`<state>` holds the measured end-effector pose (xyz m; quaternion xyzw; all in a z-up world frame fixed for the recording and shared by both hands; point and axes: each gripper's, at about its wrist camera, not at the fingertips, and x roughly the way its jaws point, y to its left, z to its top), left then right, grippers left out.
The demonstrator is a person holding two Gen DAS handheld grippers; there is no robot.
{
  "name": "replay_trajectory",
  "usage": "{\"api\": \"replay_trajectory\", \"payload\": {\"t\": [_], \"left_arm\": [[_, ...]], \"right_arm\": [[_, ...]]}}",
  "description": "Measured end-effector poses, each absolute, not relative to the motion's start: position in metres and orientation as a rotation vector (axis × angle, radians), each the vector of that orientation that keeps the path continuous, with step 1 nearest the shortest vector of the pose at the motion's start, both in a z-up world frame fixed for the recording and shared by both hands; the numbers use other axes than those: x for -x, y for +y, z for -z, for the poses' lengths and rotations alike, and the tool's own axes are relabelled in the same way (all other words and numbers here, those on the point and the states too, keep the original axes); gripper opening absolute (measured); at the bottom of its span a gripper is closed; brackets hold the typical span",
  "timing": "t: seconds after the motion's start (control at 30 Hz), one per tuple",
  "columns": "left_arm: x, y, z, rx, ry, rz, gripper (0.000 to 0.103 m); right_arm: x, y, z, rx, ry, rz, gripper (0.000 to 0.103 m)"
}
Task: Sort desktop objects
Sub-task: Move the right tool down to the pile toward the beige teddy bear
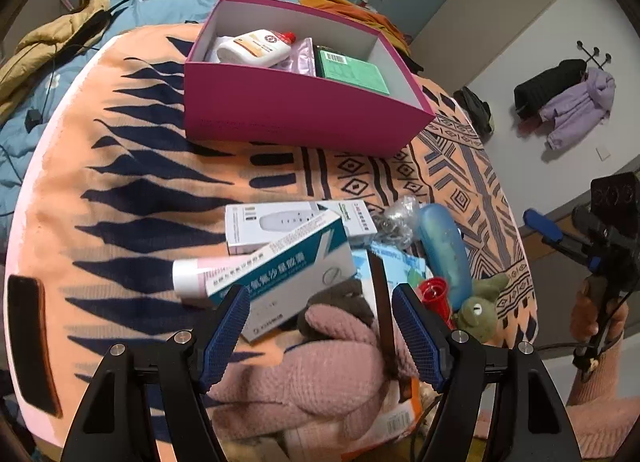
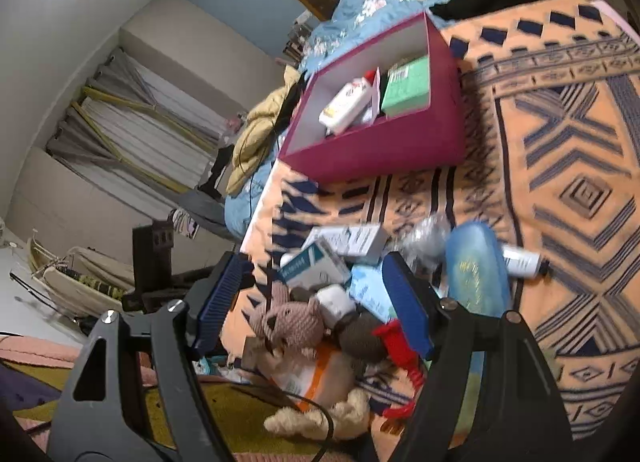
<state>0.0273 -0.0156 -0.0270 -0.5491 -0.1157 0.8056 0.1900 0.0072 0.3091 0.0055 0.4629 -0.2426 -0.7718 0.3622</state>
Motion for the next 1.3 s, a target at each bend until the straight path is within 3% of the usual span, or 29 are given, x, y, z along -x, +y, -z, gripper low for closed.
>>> {"api": "replay_trajectory", "payload": {"t": [0.3, 0.9, 1.3], "left_arm": [[-0.051, -0.028, 0.041, 1.605, -0.376, -2.27, 0.075], [-0.062, 0.003, 0.048, 1.629, -0.308, -2.223, 0.075], [-0.071, -0.001, 0.047, 1.611, -0.349, -2.242, 0.075]], "right_arm": [[-0.025, 0.271, 0.032, -1.325, -0.504, 1.916, 0.074], [-0.046, 0.327, 0.047, -1.39, -0.628, 2.002, 0.074], [-0.048, 0.302, 0.051, -1.415, -0.544, 1.907, 0.074]]}}
